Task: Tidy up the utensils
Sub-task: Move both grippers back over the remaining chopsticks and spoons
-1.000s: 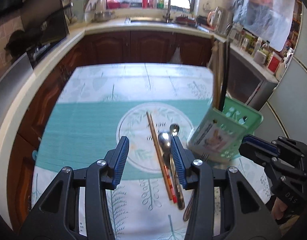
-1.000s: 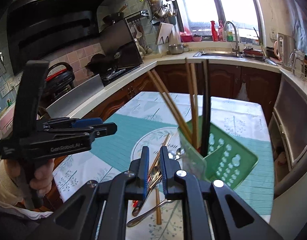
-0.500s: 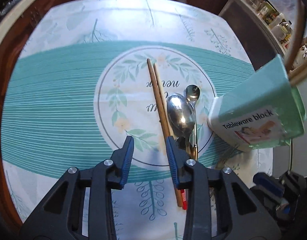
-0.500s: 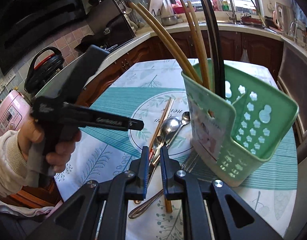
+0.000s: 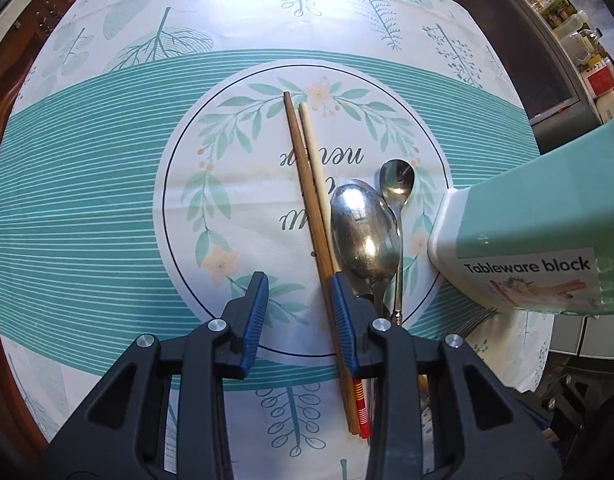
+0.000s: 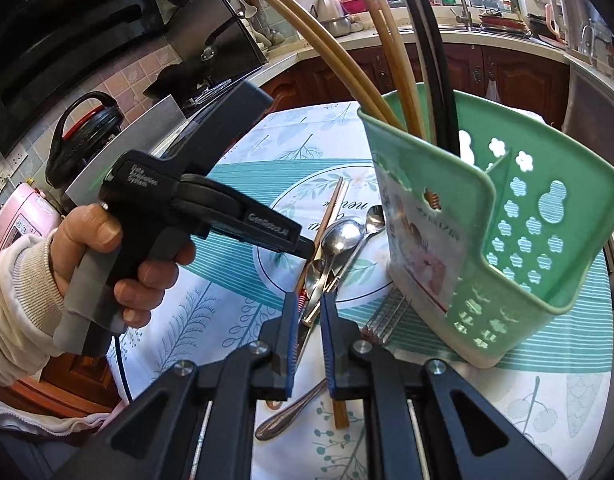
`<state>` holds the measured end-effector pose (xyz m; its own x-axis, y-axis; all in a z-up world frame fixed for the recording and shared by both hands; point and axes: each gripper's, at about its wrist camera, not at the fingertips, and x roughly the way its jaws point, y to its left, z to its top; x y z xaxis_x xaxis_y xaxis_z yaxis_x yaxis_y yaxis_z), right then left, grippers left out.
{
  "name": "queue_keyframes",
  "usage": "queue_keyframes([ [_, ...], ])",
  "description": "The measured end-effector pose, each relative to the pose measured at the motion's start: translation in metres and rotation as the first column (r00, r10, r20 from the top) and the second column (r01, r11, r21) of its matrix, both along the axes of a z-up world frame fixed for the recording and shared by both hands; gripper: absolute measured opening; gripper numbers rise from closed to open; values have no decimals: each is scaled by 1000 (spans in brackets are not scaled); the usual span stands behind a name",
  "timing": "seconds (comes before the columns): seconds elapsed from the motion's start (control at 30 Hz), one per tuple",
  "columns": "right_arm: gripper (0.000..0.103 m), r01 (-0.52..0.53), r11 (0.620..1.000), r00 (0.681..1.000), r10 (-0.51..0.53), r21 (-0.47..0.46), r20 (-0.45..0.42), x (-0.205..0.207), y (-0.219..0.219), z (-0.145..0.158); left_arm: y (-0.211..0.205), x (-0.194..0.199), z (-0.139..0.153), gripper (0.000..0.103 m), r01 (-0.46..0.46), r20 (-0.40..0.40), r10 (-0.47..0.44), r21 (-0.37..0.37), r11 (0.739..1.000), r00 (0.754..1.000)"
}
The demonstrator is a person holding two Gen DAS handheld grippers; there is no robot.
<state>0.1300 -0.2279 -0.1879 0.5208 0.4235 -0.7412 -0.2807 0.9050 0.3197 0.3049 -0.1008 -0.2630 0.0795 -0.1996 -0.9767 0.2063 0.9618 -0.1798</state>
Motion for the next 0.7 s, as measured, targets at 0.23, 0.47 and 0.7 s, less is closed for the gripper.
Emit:
queue_keyframes([
  [0.23,11,2,1000,1000,-2,0,-5,0,1,-3,-12,9,0,29,13,13,-14,37,999,1000],
  [0.47,11,1,1000,1000,-1,-6,-1,1,2,-3,-12,6,-3,22,30,28,-32,95,995,999],
  [0.7,11,-12,1000,1000,12,1,-3,8,9,-1,-13,1,-4,16,58,39,-66,163,985,997],
])
